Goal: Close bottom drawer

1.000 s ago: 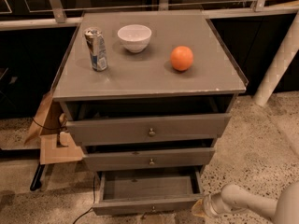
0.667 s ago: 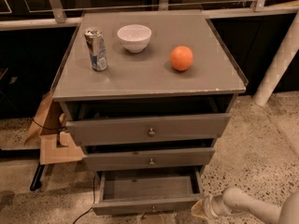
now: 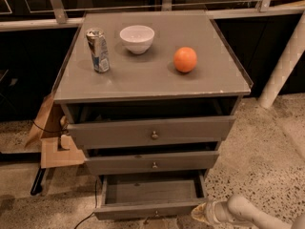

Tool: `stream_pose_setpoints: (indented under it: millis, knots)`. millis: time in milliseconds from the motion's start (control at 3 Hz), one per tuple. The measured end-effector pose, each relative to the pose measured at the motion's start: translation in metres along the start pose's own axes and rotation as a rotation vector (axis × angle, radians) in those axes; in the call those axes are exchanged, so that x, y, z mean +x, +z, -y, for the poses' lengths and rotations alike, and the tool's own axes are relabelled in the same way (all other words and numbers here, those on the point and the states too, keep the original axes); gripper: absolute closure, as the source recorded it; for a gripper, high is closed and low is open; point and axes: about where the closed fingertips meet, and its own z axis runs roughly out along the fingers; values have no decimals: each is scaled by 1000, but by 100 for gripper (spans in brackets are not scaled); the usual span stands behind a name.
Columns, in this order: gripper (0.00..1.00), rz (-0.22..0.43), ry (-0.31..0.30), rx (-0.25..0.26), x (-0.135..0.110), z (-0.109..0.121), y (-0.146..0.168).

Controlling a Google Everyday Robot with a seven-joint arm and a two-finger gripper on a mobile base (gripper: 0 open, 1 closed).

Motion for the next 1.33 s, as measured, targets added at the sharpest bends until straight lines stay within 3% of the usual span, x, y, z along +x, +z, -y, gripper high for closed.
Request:
stream_pose_setpoints:
  millis: [667, 1333]
  knots:
    - [100, 64, -113, 169, -13, 24, 6]
    - [100, 93, -166, 275, -16, 67, 23]
